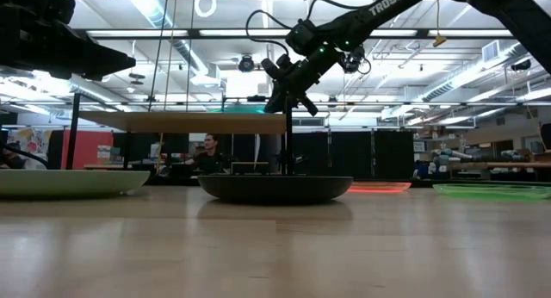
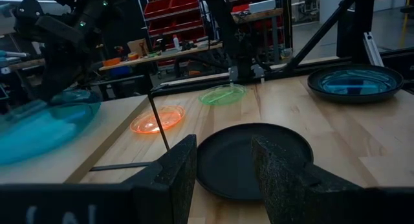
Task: Place and stack plates onto a shelf
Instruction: Put the left blue plate on the shelf, then put the light blue plate on the shelf
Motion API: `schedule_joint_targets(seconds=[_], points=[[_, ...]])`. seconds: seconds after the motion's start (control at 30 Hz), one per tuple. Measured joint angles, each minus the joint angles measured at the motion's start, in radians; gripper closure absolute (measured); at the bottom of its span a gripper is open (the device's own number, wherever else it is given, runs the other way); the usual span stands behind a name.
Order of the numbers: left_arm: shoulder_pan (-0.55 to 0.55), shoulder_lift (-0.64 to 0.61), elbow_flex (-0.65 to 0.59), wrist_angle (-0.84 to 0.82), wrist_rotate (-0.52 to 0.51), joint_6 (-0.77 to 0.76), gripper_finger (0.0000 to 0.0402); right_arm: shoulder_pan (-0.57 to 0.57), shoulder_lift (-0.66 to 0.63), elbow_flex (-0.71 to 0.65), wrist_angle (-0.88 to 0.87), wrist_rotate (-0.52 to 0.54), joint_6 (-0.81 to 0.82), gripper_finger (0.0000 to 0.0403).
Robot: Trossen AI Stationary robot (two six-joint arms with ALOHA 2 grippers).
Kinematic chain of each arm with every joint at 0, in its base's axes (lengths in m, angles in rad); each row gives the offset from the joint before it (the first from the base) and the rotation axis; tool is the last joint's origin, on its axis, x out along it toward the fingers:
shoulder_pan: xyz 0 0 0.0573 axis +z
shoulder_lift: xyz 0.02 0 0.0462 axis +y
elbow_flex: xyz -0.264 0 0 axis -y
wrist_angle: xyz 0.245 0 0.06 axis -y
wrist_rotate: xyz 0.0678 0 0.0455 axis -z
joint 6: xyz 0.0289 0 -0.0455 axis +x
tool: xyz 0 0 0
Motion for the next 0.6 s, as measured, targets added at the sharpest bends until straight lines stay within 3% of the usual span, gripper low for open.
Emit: schedule_joint_targets(seconds=[0.6], points=[[0.000,0.000,0.000,0.000,0.000,0.000,0.0246,-0.018,0.000,0.000,0.000,-0.001,-0.001,0.0363]])
